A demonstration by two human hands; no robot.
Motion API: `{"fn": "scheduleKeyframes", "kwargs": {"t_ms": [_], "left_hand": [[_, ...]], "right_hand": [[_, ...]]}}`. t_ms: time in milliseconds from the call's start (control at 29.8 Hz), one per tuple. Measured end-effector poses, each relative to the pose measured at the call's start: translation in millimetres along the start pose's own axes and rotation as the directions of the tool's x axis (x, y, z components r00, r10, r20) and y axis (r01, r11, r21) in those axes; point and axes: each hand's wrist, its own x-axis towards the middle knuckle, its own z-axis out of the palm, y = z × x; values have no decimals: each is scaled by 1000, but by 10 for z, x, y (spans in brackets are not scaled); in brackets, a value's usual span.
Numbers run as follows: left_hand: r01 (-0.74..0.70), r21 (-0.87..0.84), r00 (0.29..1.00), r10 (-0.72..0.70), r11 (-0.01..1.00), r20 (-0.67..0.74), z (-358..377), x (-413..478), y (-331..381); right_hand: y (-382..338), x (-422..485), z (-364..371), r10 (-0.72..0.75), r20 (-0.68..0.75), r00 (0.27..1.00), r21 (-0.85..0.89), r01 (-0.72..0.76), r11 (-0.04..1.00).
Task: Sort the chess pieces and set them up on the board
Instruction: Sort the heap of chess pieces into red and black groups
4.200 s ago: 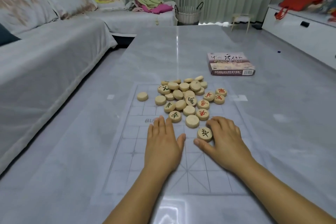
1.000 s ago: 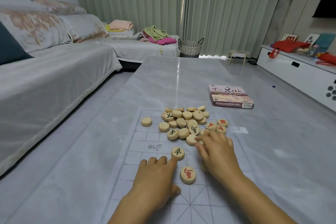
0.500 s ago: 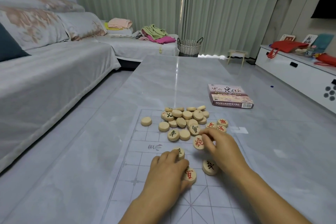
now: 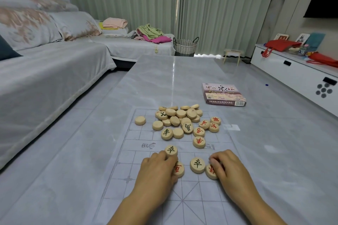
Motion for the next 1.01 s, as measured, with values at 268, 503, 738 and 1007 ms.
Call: {"fn": "scheduleKeyframes", "kwargs": {"t_ms": [268, 503, 738, 1007], "left_hand": [[-7, -30, 997, 9, 1000, 71, -73, -46, 5], [69, -1, 996, -69, 998, 51, -195, -24, -142], [5, 15, 979, -8, 1000, 203, -91, -21, -158], [-10, 50, 961, -4, 999, 278, -92, -8, -165]], "right_hand": [[-15, -13, -36, 67, -28, 997, 227, -59, 972], [-252, 457, -113, -104, -39, 994, 62, 106, 992], [-631, 1079, 352, -301, 260, 918, -322, 376, 869], [-463, 860, 79, -58, 104, 993, 175, 39, 984]]}}
